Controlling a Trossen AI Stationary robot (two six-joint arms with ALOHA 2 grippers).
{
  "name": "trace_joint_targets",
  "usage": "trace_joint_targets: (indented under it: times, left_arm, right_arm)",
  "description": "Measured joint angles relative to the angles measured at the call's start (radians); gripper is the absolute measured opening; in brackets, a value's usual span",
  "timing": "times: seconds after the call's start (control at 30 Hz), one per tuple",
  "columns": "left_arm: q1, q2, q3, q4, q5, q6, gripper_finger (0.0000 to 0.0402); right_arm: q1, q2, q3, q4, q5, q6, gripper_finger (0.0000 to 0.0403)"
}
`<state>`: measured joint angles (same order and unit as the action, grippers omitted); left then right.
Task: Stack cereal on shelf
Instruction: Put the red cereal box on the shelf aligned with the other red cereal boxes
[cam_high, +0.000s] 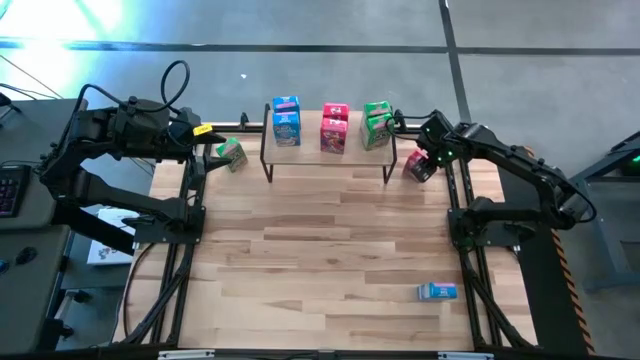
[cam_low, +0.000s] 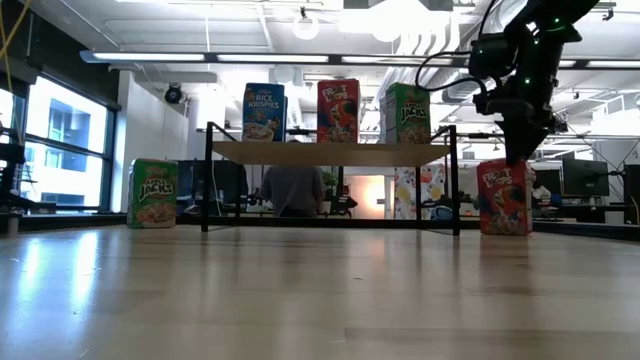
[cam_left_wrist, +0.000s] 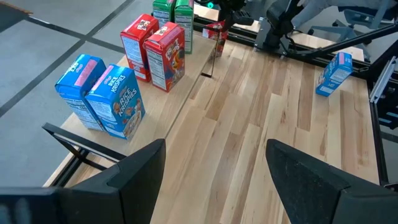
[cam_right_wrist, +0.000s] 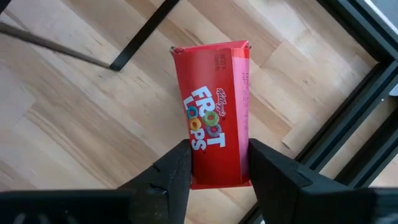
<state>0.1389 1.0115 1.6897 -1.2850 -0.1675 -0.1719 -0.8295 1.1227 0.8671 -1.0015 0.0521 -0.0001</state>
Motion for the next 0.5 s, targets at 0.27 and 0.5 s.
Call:
trace_joint_targets:
  times: [0.27,0.5]
  left_arm:
    - [0.000,0.000,0.000,0.000,0.000,0.000,0.0269]
    - [0.000,0.000,0.000,0.000,0.000,0.000,0.0269]
  right_arm:
    - [0.024,-0.070,0.000,-0.053,0.000,0.045,0.0140]
    - [0.086,-0.161,0.001,-0.161,-0.029,0.136,0.0140]
